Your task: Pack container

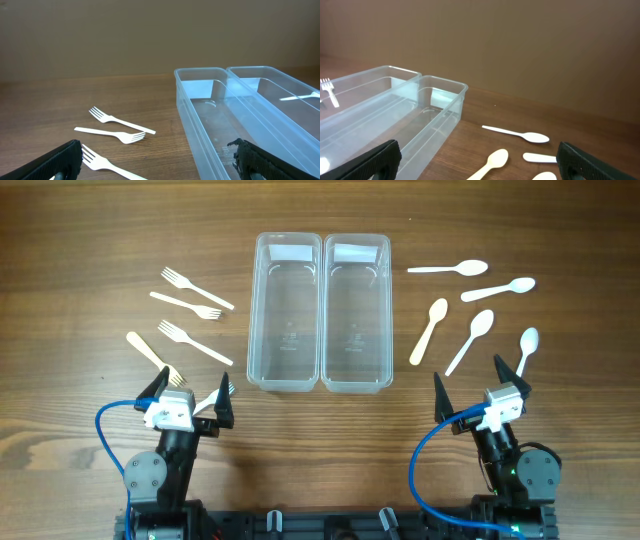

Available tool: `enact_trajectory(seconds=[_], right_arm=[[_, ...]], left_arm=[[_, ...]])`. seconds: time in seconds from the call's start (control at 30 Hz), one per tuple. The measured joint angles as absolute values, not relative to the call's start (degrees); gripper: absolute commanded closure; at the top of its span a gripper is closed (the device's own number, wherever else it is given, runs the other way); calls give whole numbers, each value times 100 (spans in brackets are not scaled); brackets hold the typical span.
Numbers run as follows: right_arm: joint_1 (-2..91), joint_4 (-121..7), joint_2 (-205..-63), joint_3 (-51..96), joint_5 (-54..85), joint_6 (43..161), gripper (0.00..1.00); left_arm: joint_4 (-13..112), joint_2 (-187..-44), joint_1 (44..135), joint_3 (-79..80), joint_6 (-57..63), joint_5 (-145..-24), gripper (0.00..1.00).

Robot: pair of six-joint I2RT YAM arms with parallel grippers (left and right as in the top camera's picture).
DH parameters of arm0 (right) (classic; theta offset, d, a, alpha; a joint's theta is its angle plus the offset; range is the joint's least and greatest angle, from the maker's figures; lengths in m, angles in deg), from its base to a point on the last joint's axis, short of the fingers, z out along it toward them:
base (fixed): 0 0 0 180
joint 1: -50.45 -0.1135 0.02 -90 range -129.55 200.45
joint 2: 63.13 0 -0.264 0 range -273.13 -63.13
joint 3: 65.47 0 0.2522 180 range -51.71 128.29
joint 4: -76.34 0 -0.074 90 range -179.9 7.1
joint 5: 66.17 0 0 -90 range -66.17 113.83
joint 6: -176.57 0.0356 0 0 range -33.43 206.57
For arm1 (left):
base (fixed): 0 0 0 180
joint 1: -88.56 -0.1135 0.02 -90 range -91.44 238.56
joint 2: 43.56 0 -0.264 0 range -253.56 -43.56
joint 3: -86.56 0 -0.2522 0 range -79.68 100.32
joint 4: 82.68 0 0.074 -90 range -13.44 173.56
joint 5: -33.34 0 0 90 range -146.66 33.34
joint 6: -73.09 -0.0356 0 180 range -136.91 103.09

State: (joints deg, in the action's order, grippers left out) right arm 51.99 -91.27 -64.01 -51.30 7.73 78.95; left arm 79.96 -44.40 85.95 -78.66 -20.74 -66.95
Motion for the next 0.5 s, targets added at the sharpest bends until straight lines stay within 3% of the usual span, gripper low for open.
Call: enact_trajectory(seconds=[0.5], right_arm=[[5199, -9083, -6401, -5130, 1081, 7893, 0]], left_arm=[[8003, -4829, 8971, -7877, -2076, -6675, 0]])
